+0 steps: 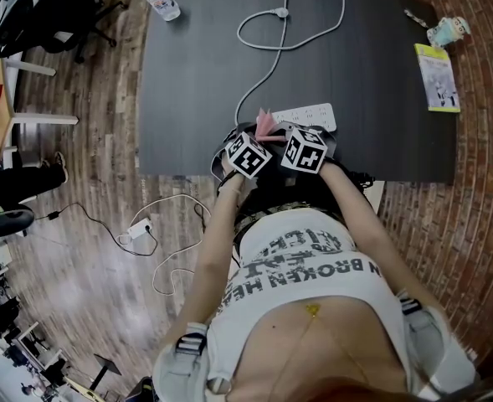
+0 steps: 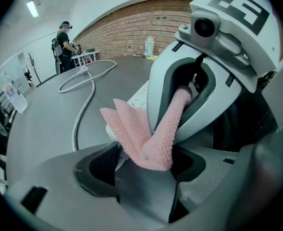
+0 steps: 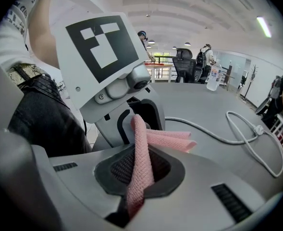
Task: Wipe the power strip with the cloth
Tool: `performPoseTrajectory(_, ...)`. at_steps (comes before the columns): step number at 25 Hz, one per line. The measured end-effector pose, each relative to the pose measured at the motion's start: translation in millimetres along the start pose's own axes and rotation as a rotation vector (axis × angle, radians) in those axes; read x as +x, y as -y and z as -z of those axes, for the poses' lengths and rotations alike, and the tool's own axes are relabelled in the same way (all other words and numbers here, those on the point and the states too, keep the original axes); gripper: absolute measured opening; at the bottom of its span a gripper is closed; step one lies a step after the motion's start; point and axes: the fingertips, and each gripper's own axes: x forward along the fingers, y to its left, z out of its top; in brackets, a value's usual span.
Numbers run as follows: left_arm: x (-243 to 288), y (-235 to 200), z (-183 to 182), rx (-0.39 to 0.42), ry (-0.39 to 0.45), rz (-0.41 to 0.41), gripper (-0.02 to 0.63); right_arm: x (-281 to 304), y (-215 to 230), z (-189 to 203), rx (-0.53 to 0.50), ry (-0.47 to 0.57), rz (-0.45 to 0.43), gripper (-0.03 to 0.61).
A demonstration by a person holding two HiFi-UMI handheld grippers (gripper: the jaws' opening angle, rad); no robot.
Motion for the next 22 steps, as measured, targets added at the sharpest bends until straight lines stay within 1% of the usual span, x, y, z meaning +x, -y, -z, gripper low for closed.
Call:
performPoseTrajectory(11, -2, -2, 1, -0.002, 0.002, 0.000, 0.285, -9, 5, 11, 0.013, -0.002, 0.037, 0.017)
performPoseTrajectory(22, 0, -2, 1, -0.001, 0.002, 0.000, 0.285, -20, 11, 25, 0.048, 0.003, 0.060, 0.017)
